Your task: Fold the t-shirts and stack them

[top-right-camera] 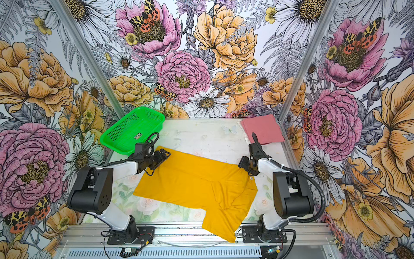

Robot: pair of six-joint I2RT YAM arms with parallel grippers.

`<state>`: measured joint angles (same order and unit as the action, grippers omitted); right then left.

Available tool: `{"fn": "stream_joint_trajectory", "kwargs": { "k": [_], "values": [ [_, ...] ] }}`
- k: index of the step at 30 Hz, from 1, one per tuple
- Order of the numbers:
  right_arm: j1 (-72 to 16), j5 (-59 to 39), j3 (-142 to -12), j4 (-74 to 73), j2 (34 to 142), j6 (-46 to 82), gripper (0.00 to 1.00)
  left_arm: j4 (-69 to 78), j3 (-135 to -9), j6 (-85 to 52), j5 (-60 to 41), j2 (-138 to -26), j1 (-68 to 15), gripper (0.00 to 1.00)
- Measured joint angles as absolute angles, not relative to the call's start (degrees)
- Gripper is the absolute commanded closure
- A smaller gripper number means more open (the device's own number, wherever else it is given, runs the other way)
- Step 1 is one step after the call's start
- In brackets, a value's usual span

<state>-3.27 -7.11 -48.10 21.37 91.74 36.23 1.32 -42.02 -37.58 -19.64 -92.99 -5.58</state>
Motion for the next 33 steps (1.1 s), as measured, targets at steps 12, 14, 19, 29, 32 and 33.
{"fn": "stream_joint_trajectory", "kwargs": {
  "k": [12, 14, 19, 29, 32, 33],
  "values": [
    [0.2, -4.5, -66.0, 22.3, 106.8, 31.5, 0.73, 1.5, -39.5, -37.5, -19.1, -90.1, -5.4, 0.13],
    [1.2, -4.8, -69.7, 22.7, 108.9, 29.6, 0.57, 0.9, -39.6, -37.5, -18.6, -88.8, -5.0, 0.13],
    [2.4, -7.1, -77.2, 22.9, 111.6, 25.3, 0.09, -1.8, -42.2, -36.8, -17.6, -87.5, -3.5, 0.13],
    [-0.7, -7.1, -62.0, 26.6, 89.3, 23.7, 0.02, -6.2, -44.9, -35.5, -13.0, -88.6, -0.9, 0.18],
    [-3.7, -7.2, -54.9, 27.9, 81.7, 24.7, 0.08, -7.0, -45.5, -35.0, -11.7, -90.4, 0.4, 0.20],
    [-4.8, -7.1, -52.8, 28.4, 79.6, 25.2, 0.10, -7.3, -45.8, -34.9, -11.2, -91.0, 0.8, 0.21]
  ]
}}
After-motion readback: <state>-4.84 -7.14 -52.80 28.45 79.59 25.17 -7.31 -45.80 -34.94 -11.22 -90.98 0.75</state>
